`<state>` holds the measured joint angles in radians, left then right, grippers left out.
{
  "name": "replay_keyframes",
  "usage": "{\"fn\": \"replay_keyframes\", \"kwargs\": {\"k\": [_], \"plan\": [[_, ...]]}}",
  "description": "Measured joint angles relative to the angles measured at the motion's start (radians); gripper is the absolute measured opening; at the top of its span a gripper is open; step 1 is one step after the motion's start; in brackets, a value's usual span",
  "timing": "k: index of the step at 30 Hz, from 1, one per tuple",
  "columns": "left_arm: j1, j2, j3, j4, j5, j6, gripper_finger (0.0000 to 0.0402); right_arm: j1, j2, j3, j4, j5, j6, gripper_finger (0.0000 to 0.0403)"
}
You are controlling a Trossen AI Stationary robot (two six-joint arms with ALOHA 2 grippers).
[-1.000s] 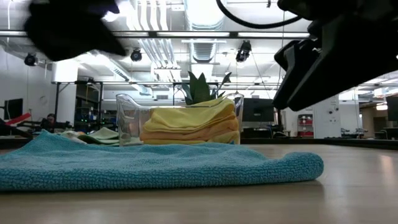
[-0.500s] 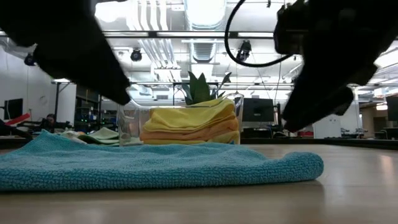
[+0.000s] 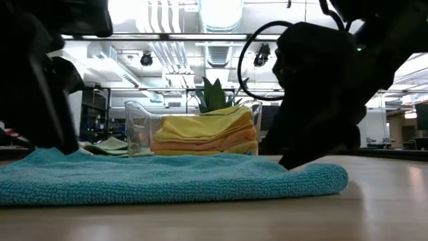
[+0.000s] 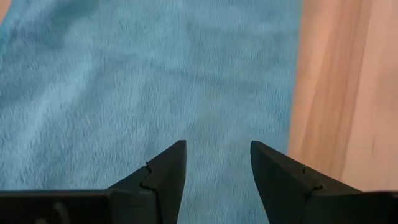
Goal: Fold microfiber towels
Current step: Fold the blue microfiber towel
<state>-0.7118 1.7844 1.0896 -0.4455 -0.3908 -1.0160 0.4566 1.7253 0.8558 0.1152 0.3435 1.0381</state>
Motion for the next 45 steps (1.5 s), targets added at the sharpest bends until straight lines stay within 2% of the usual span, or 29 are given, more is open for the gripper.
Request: {"fn": "replay_keyframes", "kwargs": {"k": [8, 14, 18, 26, 31, 37, 45], "plan": [[-0.011, 0.000, 0.007, -0.009, 0.017, -0.001, 0.0164, -0.011, 0.073, 0.002, 0.140, 0.000, 0.016, 0.0255], [-0.011, 0.000, 0.007, -0.009, 0.014, -0.001, 0.0164, -0.015, 0.098, 0.001, 0.216, 0.002, -0.034, 0.0220], [-0.011, 0.000, 0.008, -0.009, 0.013, -0.001, 0.0164, -0.018, 0.098, 0.001, 0.211, 0.012, -0.059, 0.0171], [-0.025, -0.012, 0.008, -0.027, 0.084, -0.016, 0.0164, -0.010, 0.098, 0.001, 0.215, 0.017, -0.115, 0.0021], [-0.063, -0.040, 0.008, -0.145, 0.126, -0.132, 0.0164, -0.004, 0.077, 0.000, 0.189, 0.017, -0.131, 0.0013], [-0.136, -0.062, 0.000, -0.227, 0.128, -0.261, 0.0164, 0.020, 0.021, 0.000, 0.055, 0.021, -0.132, 0.0013], [-0.184, -0.036, -0.003, -0.206, 0.040, -0.358, 0.0164, 0.037, -0.124, 0.000, -0.195, 0.024, -0.133, 0.0012]]}}
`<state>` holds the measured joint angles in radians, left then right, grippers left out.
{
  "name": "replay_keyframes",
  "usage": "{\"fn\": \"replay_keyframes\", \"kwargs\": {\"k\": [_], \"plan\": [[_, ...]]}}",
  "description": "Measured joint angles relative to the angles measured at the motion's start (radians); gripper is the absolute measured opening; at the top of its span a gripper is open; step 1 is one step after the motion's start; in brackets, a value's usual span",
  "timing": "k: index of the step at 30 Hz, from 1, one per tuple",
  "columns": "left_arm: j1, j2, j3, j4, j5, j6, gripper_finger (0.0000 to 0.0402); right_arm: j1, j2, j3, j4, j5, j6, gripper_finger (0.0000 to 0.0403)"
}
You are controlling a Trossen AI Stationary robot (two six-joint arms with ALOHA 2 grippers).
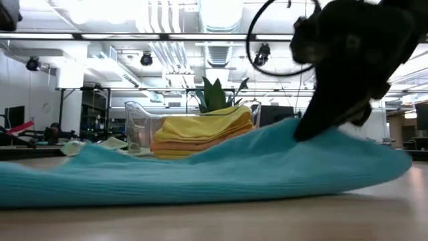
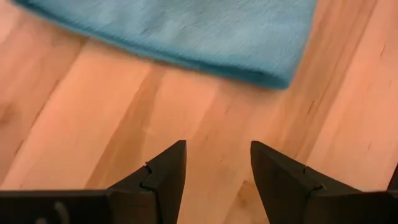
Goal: Fold microfiber towels
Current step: Fold the blue microfiber towel
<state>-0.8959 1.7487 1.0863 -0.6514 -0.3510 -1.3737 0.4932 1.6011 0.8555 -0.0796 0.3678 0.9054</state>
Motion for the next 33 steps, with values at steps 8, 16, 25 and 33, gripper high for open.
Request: {"fn": "replay_keyframes", "kwargs": {"k": [8, 16, 25, 33], "plan": [[0.001, 0.005, -0.004, 0.014, -0.109, 0.009, 0.0164, 0.000, -0.142, 0.000, -0.125, 0.000, 0.031, 0.0012], [0.001, 0.005, -0.006, 0.018, -0.158, 0.018, 0.0164, -0.002, -0.131, 0.002, 0.047, 0.000, 0.021, 0.0012], [0.001, 0.005, -0.013, 0.045, -0.182, 0.019, 0.0164, -0.023, 0.041, 0.176, 0.055, -0.007, -0.076, 0.0012], [0.000, 0.005, -0.014, 0.048, -0.182, 0.019, 0.0164, -0.050, 0.217, 0.402, -0.047, -0.008, -0.221, 0.0012]]}}
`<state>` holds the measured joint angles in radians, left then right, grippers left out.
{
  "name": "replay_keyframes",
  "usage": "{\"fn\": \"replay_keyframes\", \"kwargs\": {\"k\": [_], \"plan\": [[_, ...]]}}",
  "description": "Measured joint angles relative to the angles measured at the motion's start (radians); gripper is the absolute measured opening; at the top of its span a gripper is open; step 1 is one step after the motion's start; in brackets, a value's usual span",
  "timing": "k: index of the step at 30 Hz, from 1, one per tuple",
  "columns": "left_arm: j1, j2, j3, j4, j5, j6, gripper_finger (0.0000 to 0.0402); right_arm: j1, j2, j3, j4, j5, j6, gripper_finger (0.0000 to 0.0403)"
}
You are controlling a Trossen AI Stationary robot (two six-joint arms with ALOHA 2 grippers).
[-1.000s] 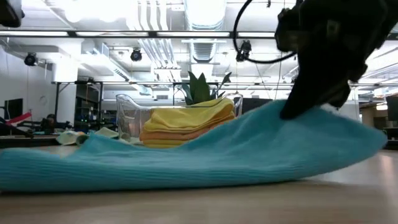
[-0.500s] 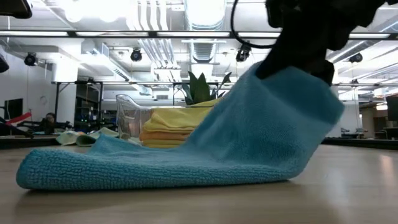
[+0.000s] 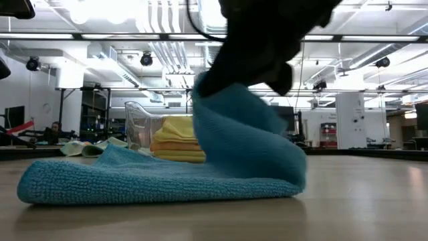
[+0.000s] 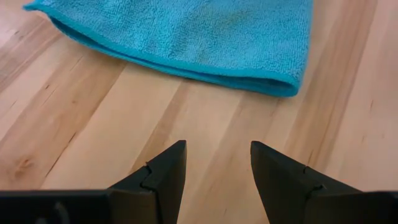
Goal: Fold microfiber towels
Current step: Fold the blue microfiber towel
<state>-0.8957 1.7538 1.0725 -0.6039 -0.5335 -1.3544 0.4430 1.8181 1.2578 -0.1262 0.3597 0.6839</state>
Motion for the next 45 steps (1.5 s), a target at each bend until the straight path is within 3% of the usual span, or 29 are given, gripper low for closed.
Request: {"fn": "replay_keyframes", "kwargs": {"k": [15, 20, 32, 38, 45], "plan": [[0.000, 0.000, -0.001, 0.020, -0.004, 0.001, 0.0164, -0.027, 0.182, 0.182, -0.018, 0.007, -0.109, 0.0016], [0.001, 0.000, -0.002, 0.020, -0.026, 0.002, 0.0164, -0.032, 0.195, 0.201, -0.016, 0.008, -0.120, 0.0056], [0.001, 0.000, -0.003, 0.026, -0.076, 0.002, 0.0164, -0.038, 0.180, 0.223, -0.062, 0.005, -0.235, 0.0196], [0.001, 0.000, -0.006, 0.059, -0.160, 0.014, 0.0164, -0.009, 0.105, 0.208, -0.145, 0.008, -0.329, 0.0216], [0.022, 0.000, -0.035, 0.225, -0.280, 0.163, 0.0164, 0.063, 0.005, 0.135, -0.232, 0.009, -0.391, 0.0210]]}}
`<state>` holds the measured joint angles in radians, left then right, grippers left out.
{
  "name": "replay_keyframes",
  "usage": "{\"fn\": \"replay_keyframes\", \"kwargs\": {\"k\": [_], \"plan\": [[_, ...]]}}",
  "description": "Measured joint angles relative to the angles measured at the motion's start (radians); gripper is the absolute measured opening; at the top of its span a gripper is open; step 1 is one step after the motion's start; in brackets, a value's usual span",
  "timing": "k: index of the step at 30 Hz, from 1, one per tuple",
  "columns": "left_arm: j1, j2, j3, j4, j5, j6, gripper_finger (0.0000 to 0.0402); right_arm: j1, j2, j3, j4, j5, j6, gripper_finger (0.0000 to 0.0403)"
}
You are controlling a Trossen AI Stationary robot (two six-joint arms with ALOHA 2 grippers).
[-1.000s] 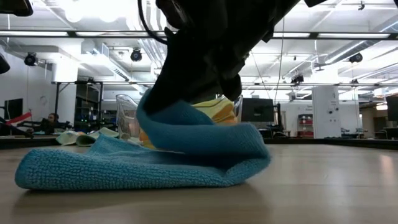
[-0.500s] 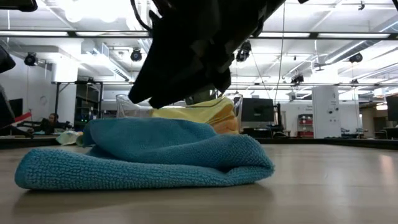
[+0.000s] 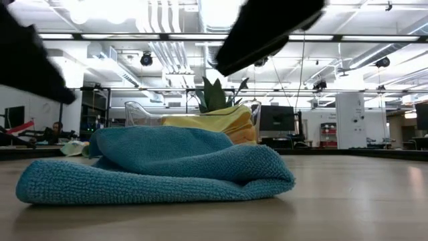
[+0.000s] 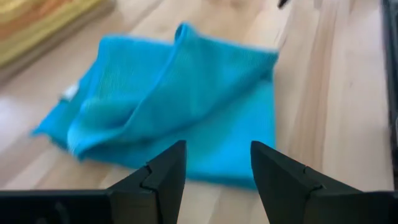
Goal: Fold microfiber towels
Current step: Fold the blue microfiber towel
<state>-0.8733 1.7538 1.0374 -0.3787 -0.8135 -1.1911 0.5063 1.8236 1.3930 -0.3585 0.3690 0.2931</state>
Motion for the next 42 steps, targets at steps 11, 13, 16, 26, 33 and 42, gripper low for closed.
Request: {"fn": "replay_keyframes", "kwargs": {"k": [11, 13, 16, 26, 33, 42], "plan": [[0.109, 0.000, -0.012, 0.225, -0.041, 0.299, 0.0164, 0.031, -0.101, -0.261, 0.282, 0.054, -0.003, 0.0208], [0.117, 0.000, -0.012, 0.229, -0.042, 0.334, 0.0164, 0.030, -0.101, -0.324, 0.384, 0.053, 0.029, 0.0208], [0.117, 0.000, -0.012, 0.229, -0.042, 0.337, 0.0164, 0.025, -0.100, -0.421, 0.566, 0.065, 0.064, 0.0207], [0.113, 0.000, -0.017, 0.228, -0.040, 0.342, 0.0164, -0.046, -0.057, -0.557, 0.799, 0.155, 0.181, 0.0207], [0.113, 0.000, -0.017, 0.232, -0.040, 0.336, 0.0164, -0.050, 0.048, -0.535, 0.873, 0.147, 0.183, 0.0207], [0.113, 0.000, -0.023, 0.232, -0.040, 0.337, 0.0164, -0.045, 0.077, -0.463, 0.910, 0.045, 0.105, 0.0129]]}}
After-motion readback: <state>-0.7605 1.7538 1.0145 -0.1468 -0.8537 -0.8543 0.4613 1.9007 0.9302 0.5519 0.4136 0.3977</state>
